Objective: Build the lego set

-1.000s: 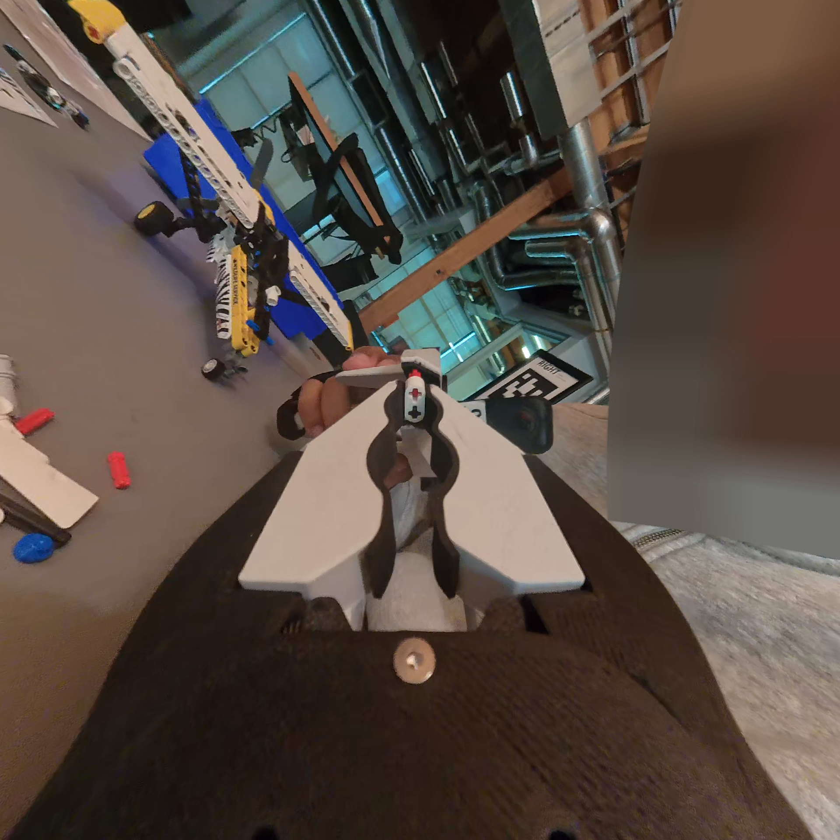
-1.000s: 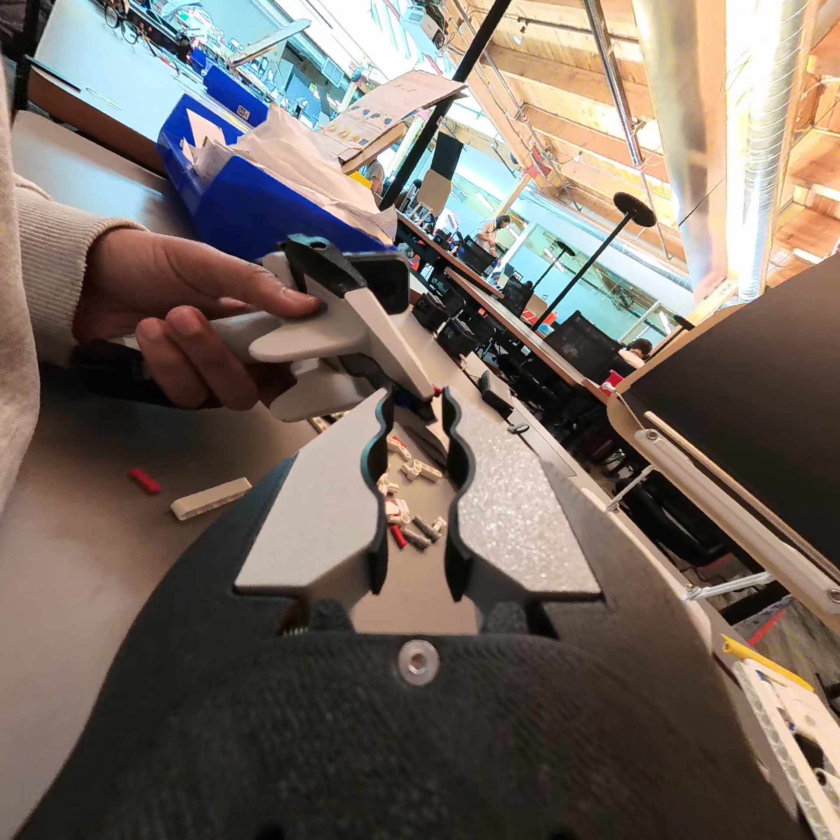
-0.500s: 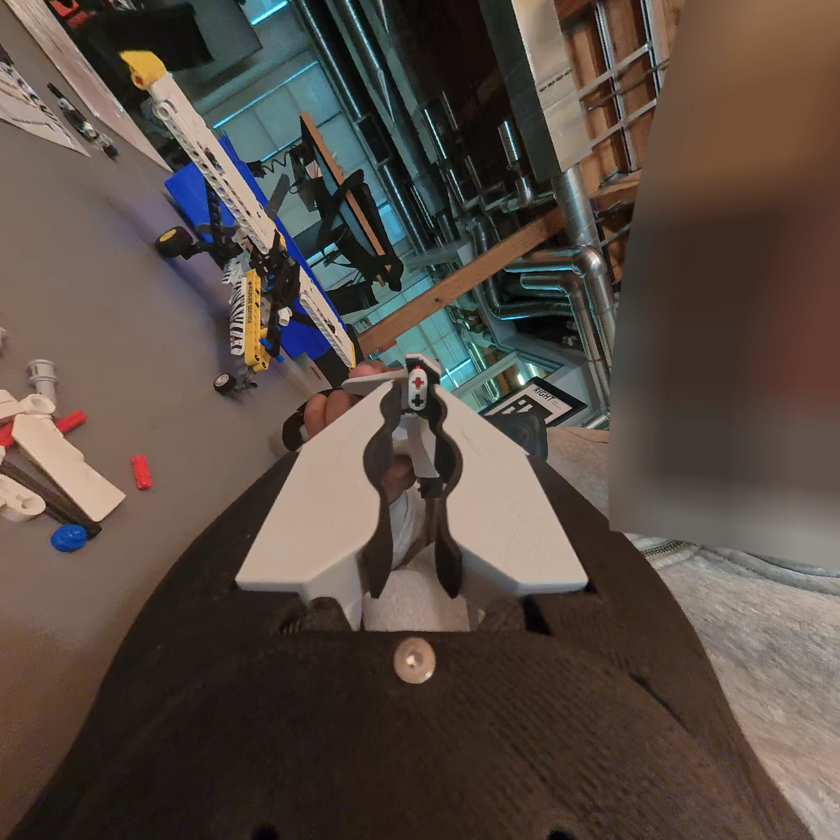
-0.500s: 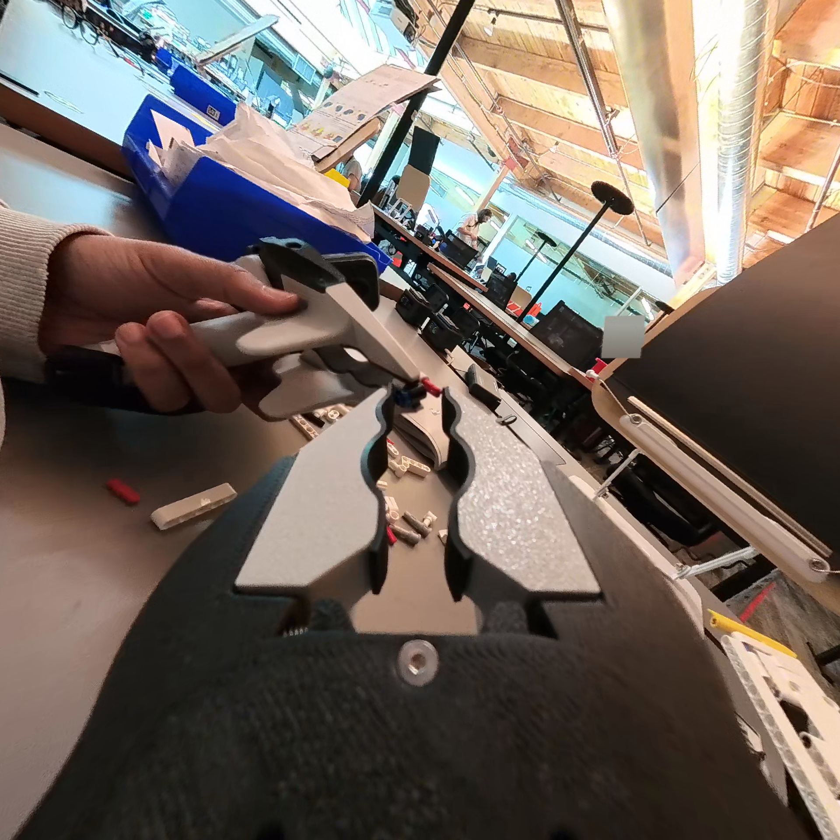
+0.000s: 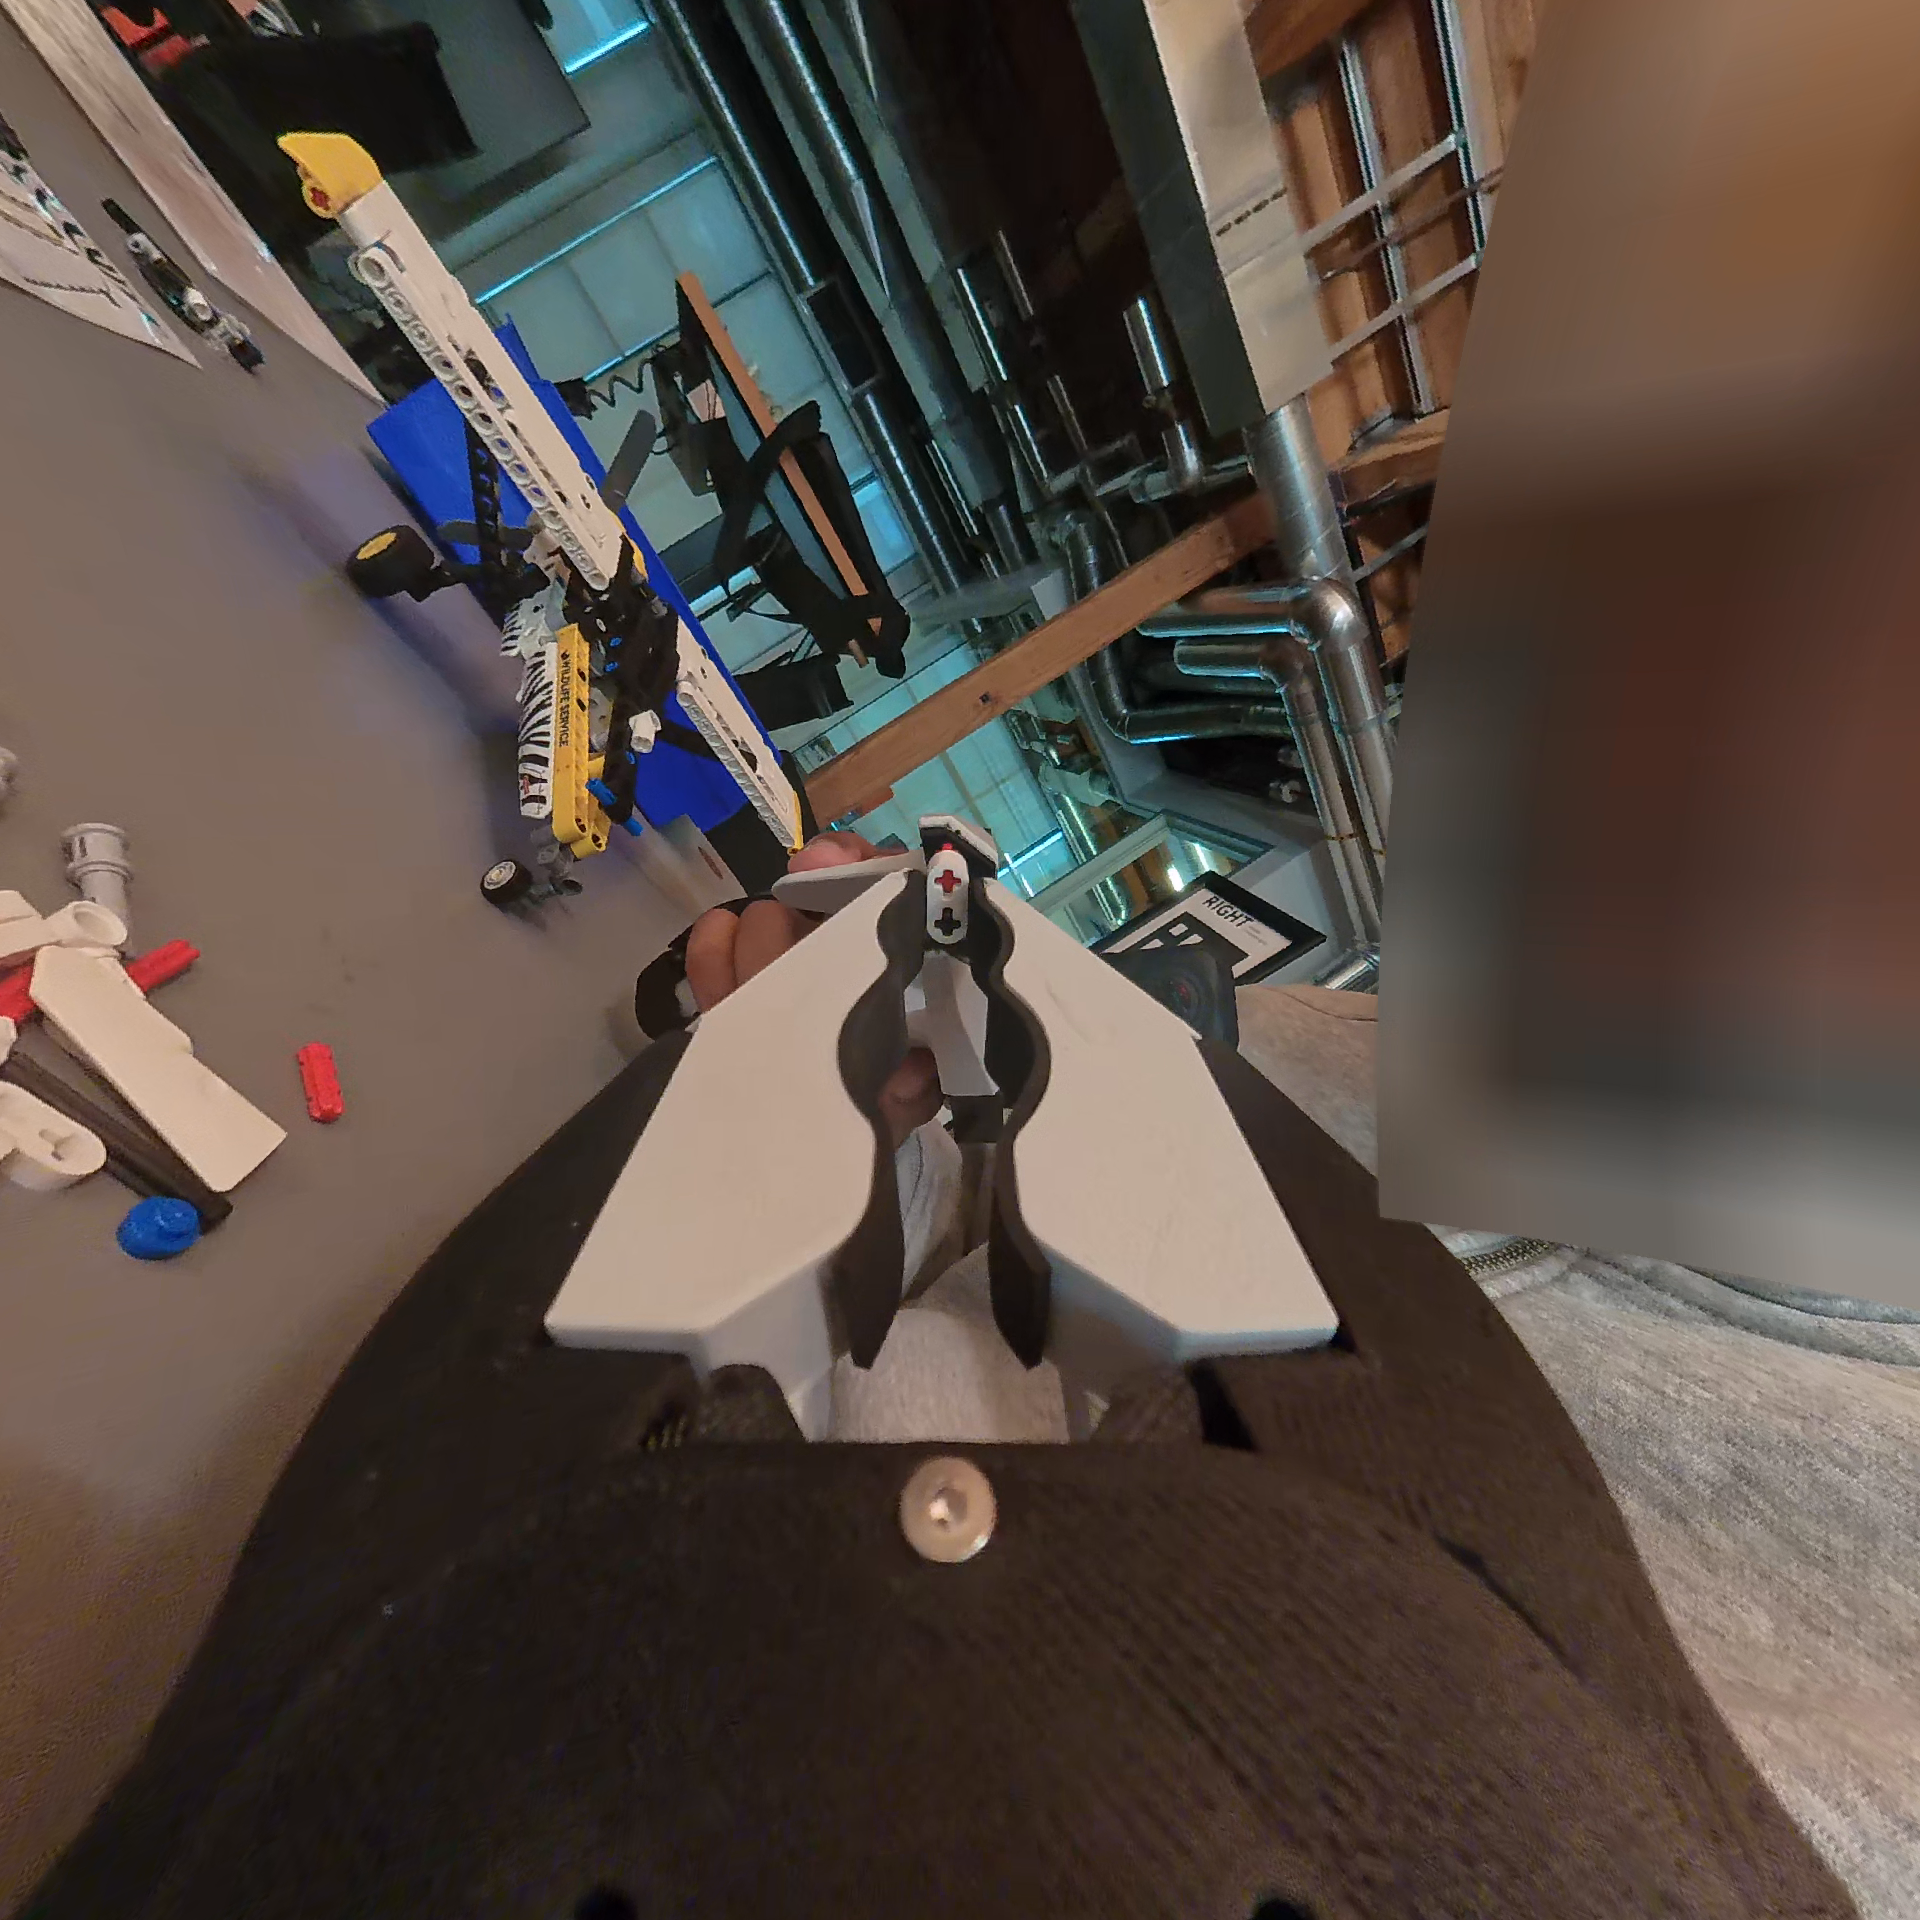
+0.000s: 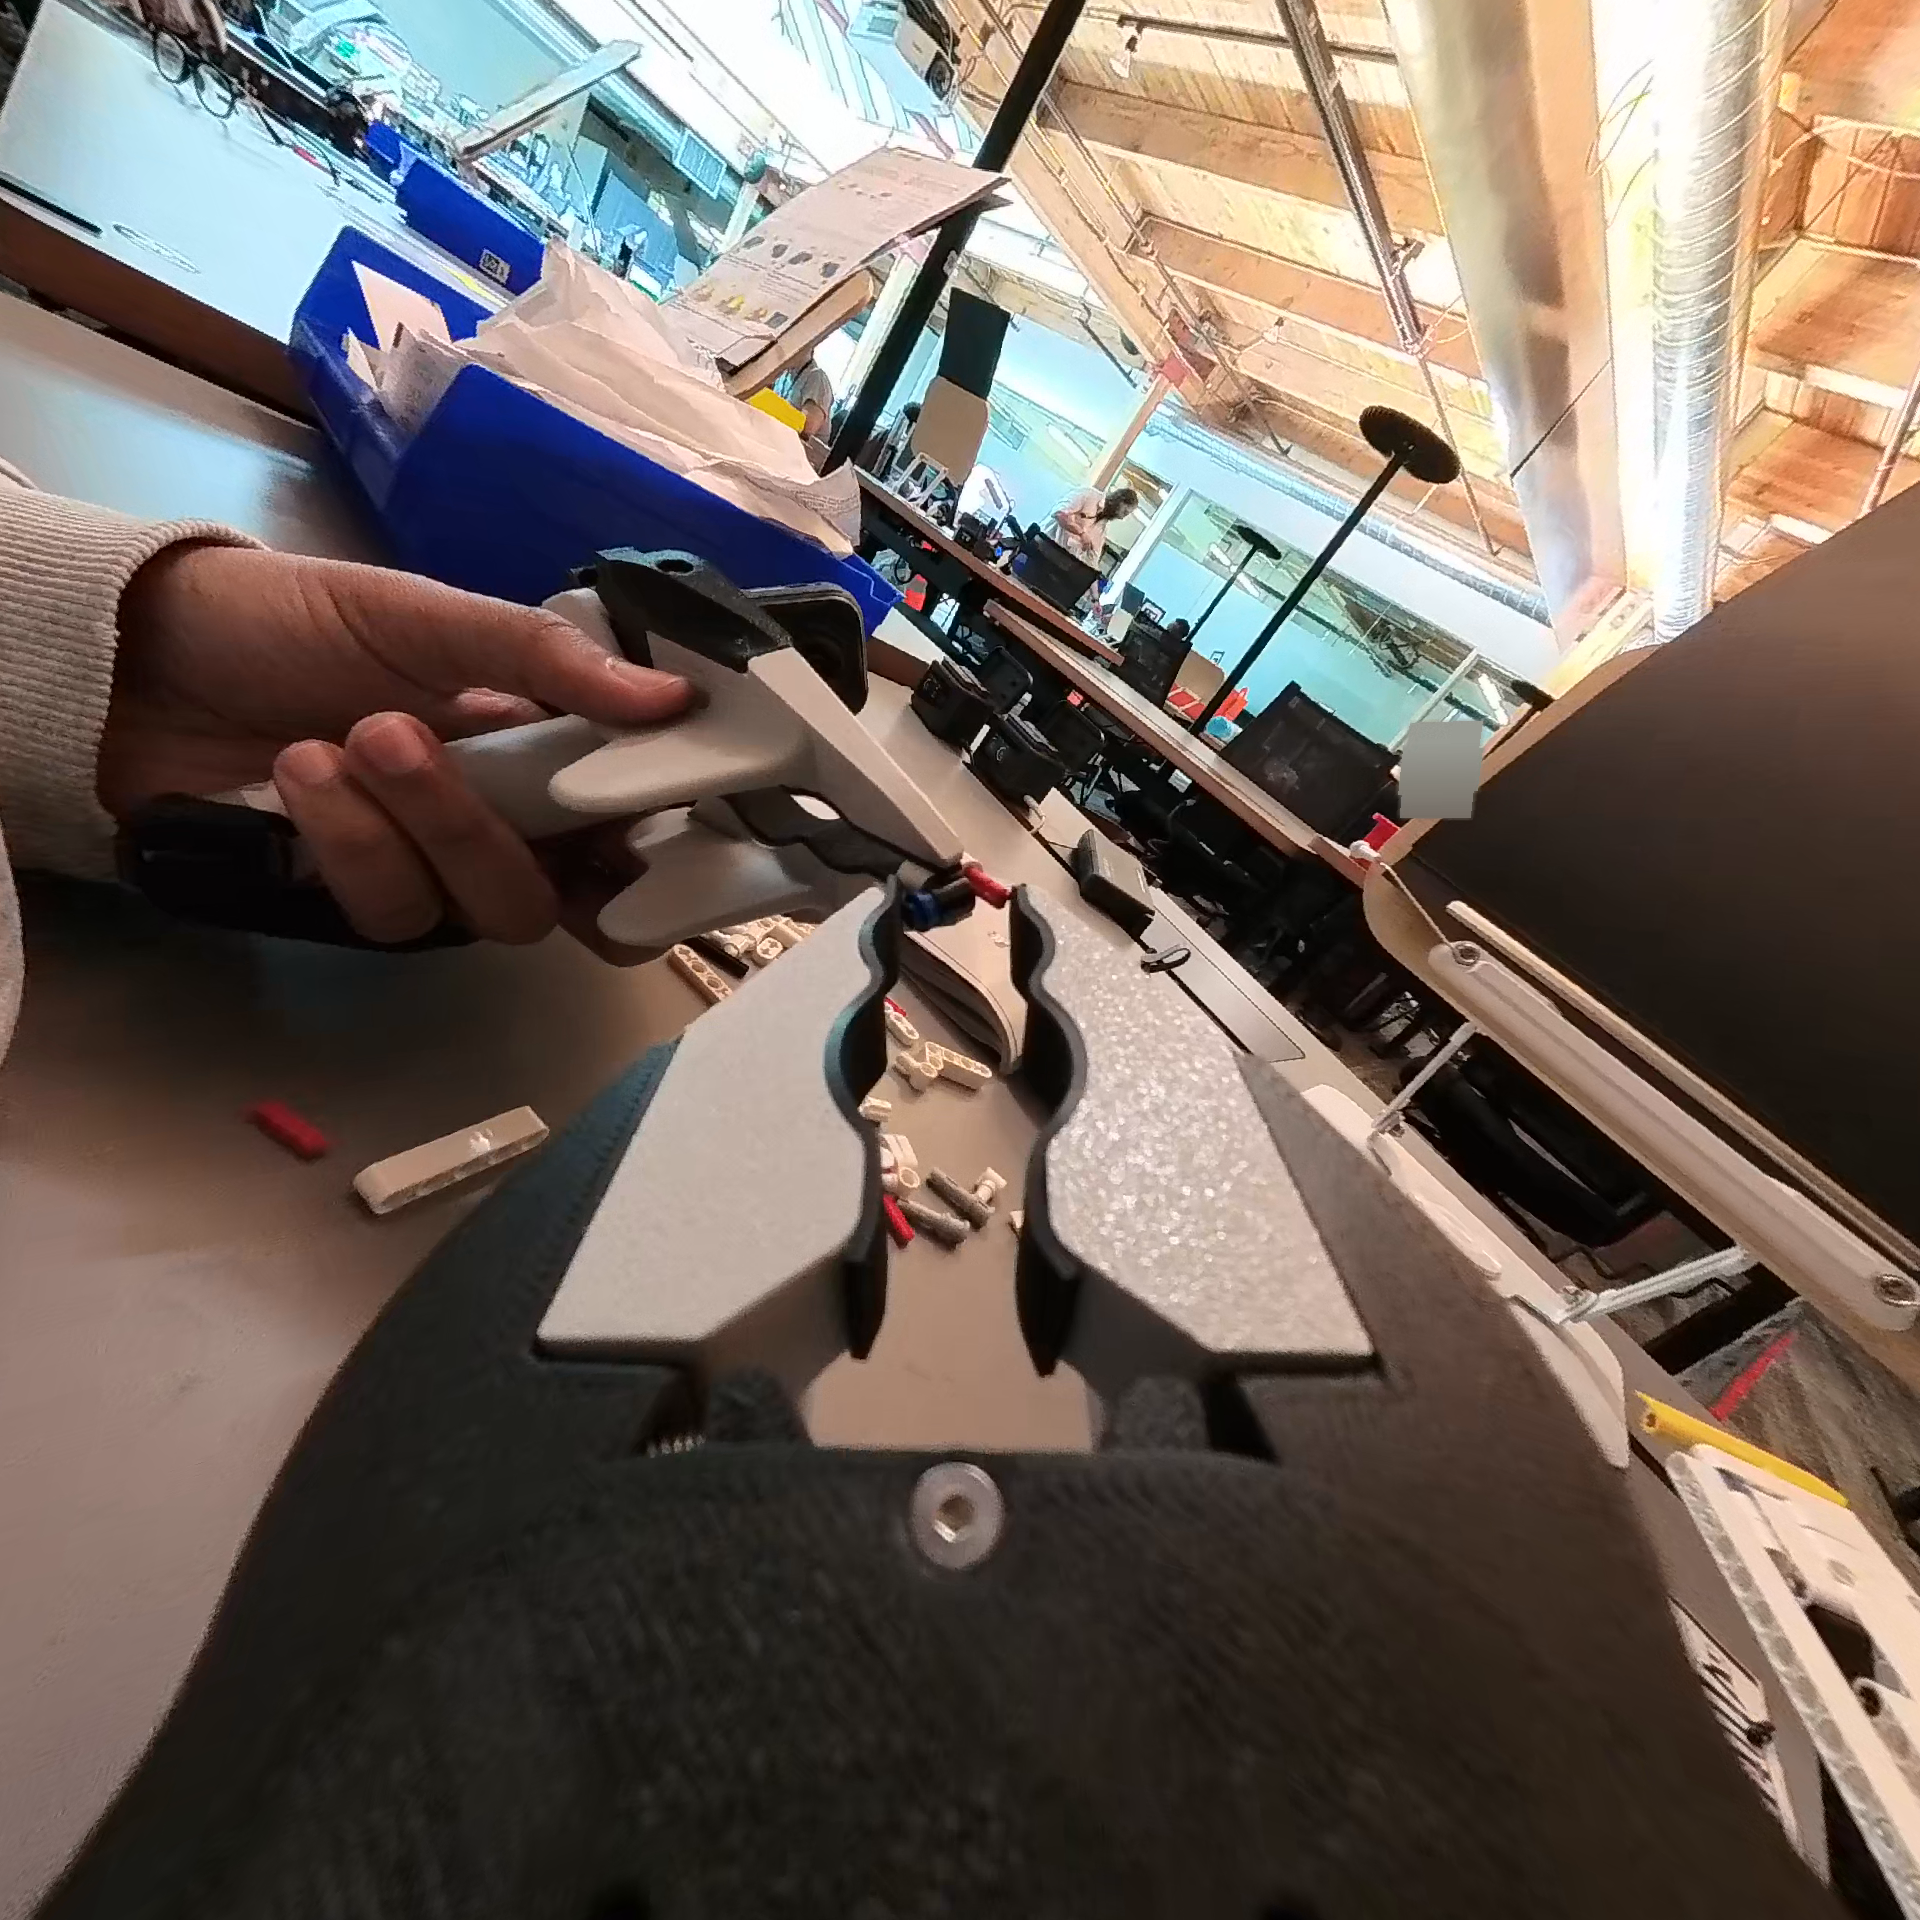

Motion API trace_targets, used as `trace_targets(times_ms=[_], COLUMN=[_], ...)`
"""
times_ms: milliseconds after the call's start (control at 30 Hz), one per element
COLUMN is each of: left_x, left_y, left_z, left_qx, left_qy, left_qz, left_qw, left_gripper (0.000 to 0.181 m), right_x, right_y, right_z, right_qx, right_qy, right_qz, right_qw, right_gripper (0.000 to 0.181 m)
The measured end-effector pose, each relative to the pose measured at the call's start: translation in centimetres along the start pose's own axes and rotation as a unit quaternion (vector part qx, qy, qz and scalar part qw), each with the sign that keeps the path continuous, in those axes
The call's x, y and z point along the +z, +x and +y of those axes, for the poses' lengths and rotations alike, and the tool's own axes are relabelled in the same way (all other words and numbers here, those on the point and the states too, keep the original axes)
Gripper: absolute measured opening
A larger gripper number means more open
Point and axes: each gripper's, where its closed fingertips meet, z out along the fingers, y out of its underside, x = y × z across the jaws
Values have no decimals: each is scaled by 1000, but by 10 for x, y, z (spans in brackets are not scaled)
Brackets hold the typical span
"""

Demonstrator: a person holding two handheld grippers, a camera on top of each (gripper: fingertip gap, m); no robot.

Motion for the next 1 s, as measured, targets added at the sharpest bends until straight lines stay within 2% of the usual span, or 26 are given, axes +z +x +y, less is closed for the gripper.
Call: trace_targets(times_ms=[33, 1000], left_x=[0, 0], left_y=[0, 1], left_z=[0, 1], left_qx=[1, 4], left_qy=[0, -7], left_qz=[0, 6], left_qw=[1000, 1000], left_gripper=[6, 5], right_x=[0, 0], right_y=[0, -4], right_z=[0, -2], right_qx=[1, 9], right_qy=[0, 6], right_qz=[0, -14], right_qw=[1000, 1000], right_gripper=[19, 18])
